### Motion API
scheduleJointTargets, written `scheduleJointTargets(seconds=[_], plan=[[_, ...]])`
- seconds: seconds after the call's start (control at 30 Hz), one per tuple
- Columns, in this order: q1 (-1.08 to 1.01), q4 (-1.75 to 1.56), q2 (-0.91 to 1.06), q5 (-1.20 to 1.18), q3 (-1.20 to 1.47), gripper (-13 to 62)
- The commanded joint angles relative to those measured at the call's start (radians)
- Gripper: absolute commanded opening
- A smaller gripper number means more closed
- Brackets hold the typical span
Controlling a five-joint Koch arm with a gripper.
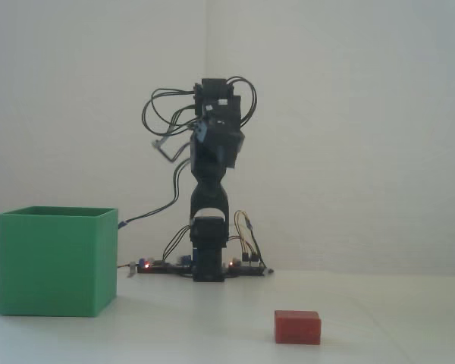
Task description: Grasp a red block and put it in the green bin.
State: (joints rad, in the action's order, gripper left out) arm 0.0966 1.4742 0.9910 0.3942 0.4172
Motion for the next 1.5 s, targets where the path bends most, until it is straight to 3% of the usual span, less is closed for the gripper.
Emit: scheduleJointTargets(seconds=[0.0, 0.47, 0.63, 1.17, 1.47], plan=[[0.038, 0.057, -0.038, 0.0, -0.003, 33.9], [0.272, 0.33, -0.129, -0.11, -0.118, 37.2], [0.244, 0.377, -0.196, -0.11, -0.256, 37.1], [0.064, 0.373, -0.291, -0.135, -0.258, 36.7], [0.193, 0.325, -0.367, -0.078, -0.337, 37.1]])
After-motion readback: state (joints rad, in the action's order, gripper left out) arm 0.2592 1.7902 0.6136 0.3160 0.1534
